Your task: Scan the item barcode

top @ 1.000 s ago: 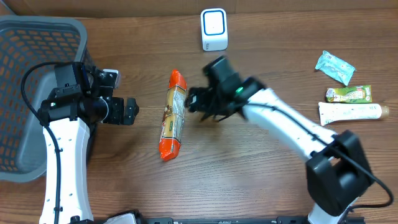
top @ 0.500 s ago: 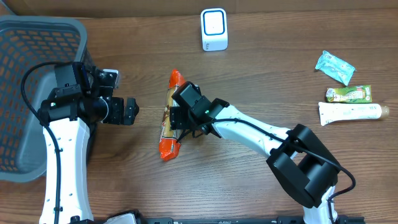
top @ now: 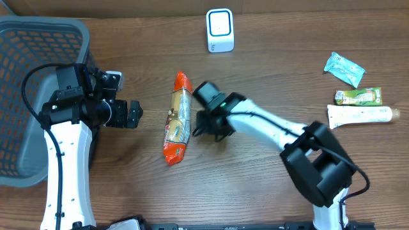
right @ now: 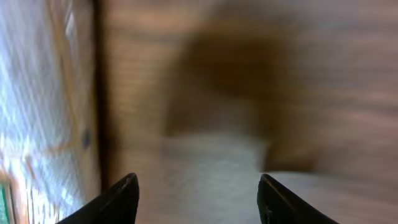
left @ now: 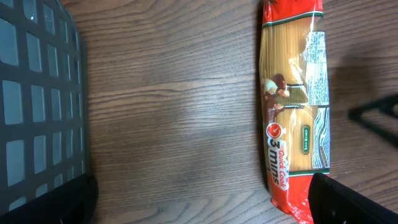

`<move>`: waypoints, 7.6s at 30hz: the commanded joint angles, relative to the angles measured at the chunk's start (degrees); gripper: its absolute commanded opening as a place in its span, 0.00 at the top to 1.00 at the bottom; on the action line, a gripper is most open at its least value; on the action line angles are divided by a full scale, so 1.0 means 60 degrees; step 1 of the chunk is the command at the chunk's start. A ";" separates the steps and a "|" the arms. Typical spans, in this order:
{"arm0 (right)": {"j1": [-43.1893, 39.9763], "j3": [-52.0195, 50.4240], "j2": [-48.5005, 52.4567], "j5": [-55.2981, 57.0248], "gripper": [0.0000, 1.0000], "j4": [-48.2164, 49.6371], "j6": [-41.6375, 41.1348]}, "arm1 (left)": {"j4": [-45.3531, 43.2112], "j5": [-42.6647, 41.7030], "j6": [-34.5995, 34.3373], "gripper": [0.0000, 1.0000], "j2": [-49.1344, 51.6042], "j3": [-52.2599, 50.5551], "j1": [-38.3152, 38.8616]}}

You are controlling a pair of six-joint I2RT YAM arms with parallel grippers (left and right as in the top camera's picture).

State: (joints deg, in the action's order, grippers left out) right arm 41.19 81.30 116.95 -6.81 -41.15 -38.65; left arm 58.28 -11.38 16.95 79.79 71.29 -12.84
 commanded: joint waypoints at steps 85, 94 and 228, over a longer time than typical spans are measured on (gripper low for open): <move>0.1508 0.0069 -0.0011 0.5836 0.51 -0.3395 0.3122 | -0.0004 -0.0076 0.0178 0.00 0.0040 0.0160 0.0018; 0.1847 0.1421 -0.0317 0.3891 0.44 -0.3559 0.3220 | -0.0004 -0.0076 0.0178 0.00 0.0040 0.0160 0.0018; -0.1461 -0.2014 -0.1949 -0.2630 0.00 -0.1942 0.7023 | -0.0004 -0.0076 0.0178 0.00 0.0044 0.0160 0.0018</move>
State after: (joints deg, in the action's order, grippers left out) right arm 31.88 70.67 105.30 -19.73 -54.57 1.78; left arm 58.28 -11.38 16.95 79.79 71.29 -12.84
